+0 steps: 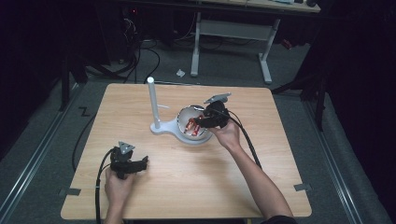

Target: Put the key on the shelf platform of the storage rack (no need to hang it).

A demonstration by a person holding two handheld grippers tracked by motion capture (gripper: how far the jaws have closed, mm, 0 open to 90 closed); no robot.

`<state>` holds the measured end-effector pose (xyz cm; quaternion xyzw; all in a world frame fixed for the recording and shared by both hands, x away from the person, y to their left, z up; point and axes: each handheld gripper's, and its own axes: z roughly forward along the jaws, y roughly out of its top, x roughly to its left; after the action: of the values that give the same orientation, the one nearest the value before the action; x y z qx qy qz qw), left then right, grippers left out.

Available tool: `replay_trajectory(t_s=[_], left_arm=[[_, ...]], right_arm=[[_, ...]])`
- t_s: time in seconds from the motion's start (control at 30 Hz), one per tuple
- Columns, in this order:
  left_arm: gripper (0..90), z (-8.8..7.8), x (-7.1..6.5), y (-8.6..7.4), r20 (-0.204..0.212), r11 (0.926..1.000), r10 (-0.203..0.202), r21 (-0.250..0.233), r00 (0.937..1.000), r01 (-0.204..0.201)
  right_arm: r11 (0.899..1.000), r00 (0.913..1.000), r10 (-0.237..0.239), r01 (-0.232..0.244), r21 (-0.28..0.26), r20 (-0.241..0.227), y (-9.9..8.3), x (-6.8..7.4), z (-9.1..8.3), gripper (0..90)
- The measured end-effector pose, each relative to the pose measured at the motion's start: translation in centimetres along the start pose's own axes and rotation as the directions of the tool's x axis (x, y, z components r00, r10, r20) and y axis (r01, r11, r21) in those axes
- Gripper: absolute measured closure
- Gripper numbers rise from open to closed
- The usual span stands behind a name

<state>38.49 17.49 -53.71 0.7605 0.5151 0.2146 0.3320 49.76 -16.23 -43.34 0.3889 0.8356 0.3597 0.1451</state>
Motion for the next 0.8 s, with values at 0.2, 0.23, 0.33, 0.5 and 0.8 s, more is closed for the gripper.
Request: replay_trajectory(t_s=[0.2, 0.23, 0.33, 0.5, 0.8], left_arm=[[15.1, 0.0, 0.0, 0.0, 0.000, 1.0000, 0.000, 0.000, 1.0000, 0.000], [15.1, 0.0, 0.0, 0.0, 0.000, 1.0000, 0.000, 0.000, 1.0000, 0.000], [15.1, 0.0, 0.0, 0.0, 0.000, 1.0000, 0.000, 0.000, 1.0000, 0.000], [15.1, 0.0, 0.0, 0.0, 0.000, 1.0000, 0.000, 0.000, 1.0000, 0.000], [15.1, 0.0, 0.0, 0.0, 0.000, 1.0000, 0.000, 0.000, 1.0000, 0.000]], right_arm=[[0.998, 0.9996, 0.026, -0.027, -0.054, -0.011, -0.4, -0.5, -1.6, 49.7], [0.998, 0.9994, 0.029, -0.030, -0.050, -0.016, -0.4, -0.6, -1.8, 49.7], [0.997, 0.9992, 0.035, -0.036, -0.063, -0.019, -0.6, -0.9, -2.3, 49.7], [0.995, 0.9988, 0.048, -0.049, -0.091, -0.010, -1.1, -1.4, -3.2, 48.7], [0.993, 0.9990, 0.032, -0.028, -0.117, 0.031, -1.4, -1.7, -5.4, 47.4]])
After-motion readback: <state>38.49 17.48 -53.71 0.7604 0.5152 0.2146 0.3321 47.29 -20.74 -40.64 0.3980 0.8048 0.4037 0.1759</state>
